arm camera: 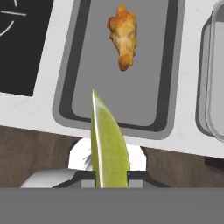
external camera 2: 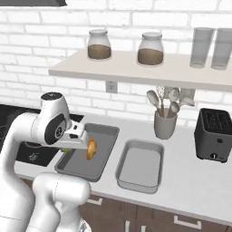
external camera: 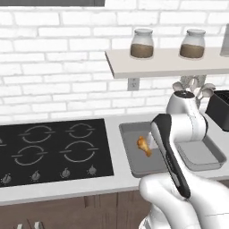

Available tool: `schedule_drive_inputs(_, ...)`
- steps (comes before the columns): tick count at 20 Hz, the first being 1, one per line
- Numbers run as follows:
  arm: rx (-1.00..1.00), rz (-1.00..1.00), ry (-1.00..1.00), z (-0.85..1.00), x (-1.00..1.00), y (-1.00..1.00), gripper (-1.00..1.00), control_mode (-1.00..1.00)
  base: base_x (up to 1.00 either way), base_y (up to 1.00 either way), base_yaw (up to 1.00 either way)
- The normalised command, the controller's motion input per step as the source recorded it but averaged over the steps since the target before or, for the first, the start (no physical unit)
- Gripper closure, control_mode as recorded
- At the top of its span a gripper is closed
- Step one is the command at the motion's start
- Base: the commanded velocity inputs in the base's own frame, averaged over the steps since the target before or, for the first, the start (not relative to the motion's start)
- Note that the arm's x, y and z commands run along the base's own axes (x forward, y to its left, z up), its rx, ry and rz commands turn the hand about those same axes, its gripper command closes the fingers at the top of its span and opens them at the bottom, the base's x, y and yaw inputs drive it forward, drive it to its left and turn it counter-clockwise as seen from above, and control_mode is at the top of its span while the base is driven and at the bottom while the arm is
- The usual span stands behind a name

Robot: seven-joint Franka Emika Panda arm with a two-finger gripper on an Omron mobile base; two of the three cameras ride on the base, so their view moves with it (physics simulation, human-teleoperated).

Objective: Place one lemon wedge and one chicken drumstick in each tupperware on the nearby counter, to pack two identical lunches.

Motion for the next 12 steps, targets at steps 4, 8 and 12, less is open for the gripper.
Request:
schedule_drive_inputs(4, 0.08, 0.0, -0.01, -0.67, 0.03, 0.1, 1.0, -1.0, 0.0, 0.0, 0.0)
schedule_drive_inputs(8, 0.01, -0.02, -0.07, -0.09, 0.81, 0.56, 1.0, -1.0, 0.0, 0.0, 0.0)
schedule_drive_inputs(12, 0.0, 0.0, 0.0, 0.0, 0.86, 0.39, 1.0, -1.0, 0.0, 0.0, 0.0)
